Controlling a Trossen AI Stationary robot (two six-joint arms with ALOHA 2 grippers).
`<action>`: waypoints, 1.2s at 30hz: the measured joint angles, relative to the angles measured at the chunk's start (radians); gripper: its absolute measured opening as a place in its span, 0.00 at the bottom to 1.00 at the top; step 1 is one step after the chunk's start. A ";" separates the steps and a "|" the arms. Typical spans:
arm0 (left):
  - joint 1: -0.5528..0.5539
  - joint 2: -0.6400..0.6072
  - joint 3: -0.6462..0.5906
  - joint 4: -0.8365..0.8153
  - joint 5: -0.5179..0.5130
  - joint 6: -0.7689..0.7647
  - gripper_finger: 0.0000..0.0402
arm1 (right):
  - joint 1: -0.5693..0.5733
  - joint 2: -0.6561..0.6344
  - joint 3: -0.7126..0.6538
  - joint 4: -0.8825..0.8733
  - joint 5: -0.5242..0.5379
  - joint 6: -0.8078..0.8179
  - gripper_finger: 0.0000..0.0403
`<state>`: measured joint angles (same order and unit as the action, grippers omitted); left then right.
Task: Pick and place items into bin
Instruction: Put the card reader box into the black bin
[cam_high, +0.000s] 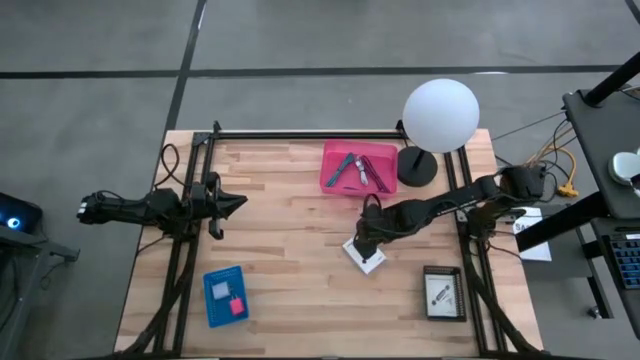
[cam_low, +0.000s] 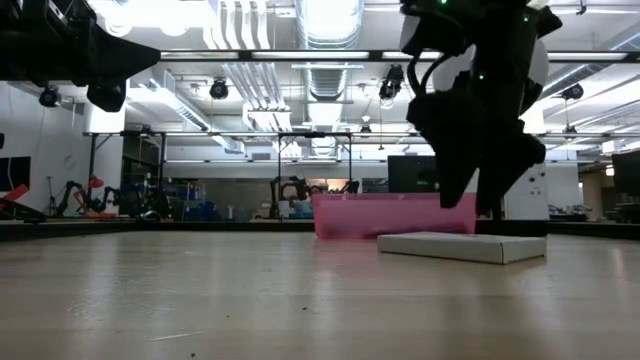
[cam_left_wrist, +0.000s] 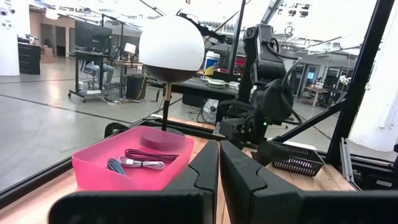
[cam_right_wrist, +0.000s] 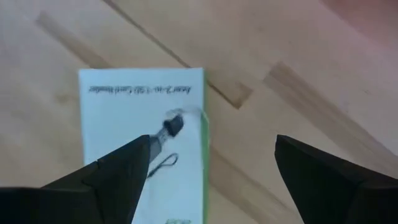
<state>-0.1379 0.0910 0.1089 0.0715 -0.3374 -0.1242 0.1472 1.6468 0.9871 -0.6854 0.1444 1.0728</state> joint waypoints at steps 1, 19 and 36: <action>0.000 0.000 0.000 0.000 0.000 0.000 0.00 | -0.003 0.008 -0.002 0.010 0.001 0.003 0.81; 0.000 -0.010 0.000 0.005 0.000 0.001 0.00 | -0.010 0.131 0.010 0.043 0.038 0.054 0.80; 0.000 -0.011 0.000 0.011 0.001 0.001 0.00 | -0.011 0.135 0.009 0.050 -0.086 0.091 0.58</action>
<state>-0.1375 0.0799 0.1093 0.0830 -0.3367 -0.1234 0.1360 1.7821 0.9958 -0.6358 0.0587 1.1638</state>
